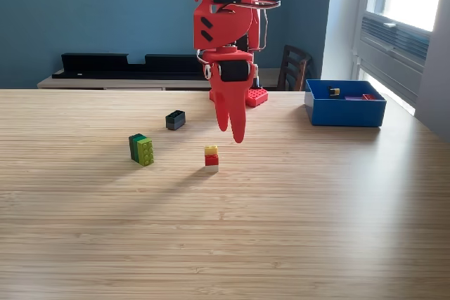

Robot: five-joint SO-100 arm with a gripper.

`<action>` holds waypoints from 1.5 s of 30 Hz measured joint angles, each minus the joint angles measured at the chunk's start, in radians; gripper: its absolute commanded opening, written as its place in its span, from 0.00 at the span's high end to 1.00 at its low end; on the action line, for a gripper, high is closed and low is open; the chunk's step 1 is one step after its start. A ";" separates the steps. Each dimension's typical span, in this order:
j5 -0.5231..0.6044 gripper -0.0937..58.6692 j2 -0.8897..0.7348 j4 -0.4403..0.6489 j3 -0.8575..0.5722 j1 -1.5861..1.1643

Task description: Grasp a lego block and put it in the bin.

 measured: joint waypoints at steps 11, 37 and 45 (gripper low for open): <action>-0.031 0.45 -0.124 -0.008 -0.049 0.051; -0.057 0.94 -0.324 0.040 -0.250 0.083; -0.008 1.00 -0.327 0.040 -0.250 0.083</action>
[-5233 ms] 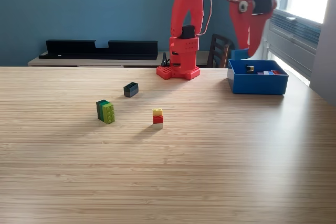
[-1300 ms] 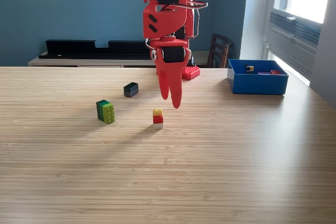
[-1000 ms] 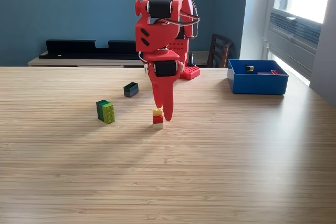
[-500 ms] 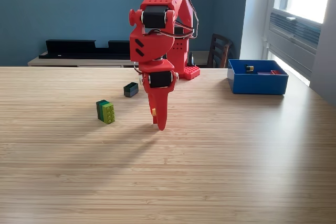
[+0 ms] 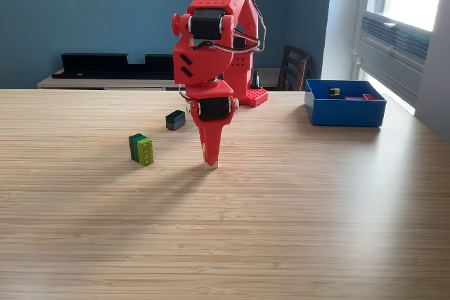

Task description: Grasp a lego block and put it in the bin.

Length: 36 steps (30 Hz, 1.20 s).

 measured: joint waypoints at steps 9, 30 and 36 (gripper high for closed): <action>0.169 1.00 0.000 0.071 -0.072 -0.026; 0.382 1.00 0.275 0.379 -0.140 -0.673; 0.410 1.00 0.313 0.388 -0.098 -0.954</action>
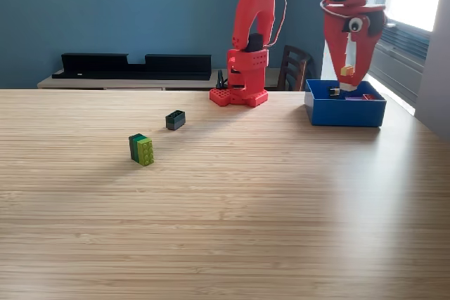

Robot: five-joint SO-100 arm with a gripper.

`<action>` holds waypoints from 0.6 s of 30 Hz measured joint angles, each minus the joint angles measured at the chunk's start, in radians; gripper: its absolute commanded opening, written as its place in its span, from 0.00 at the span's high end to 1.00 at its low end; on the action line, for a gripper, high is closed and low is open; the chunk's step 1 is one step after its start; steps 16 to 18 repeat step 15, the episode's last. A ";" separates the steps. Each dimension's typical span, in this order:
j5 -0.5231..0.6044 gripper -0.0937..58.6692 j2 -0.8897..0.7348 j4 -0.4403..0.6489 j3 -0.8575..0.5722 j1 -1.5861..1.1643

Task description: Grasp a lego block and put it in the bin.

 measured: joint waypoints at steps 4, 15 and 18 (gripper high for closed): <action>-0.034 1.00 0.000 0.000 0.064 -0.167; -0.130 0.61 0.000 0.000 0.124 -0.383; -0.130 0.61 0.000 0.000 0.124 -0.383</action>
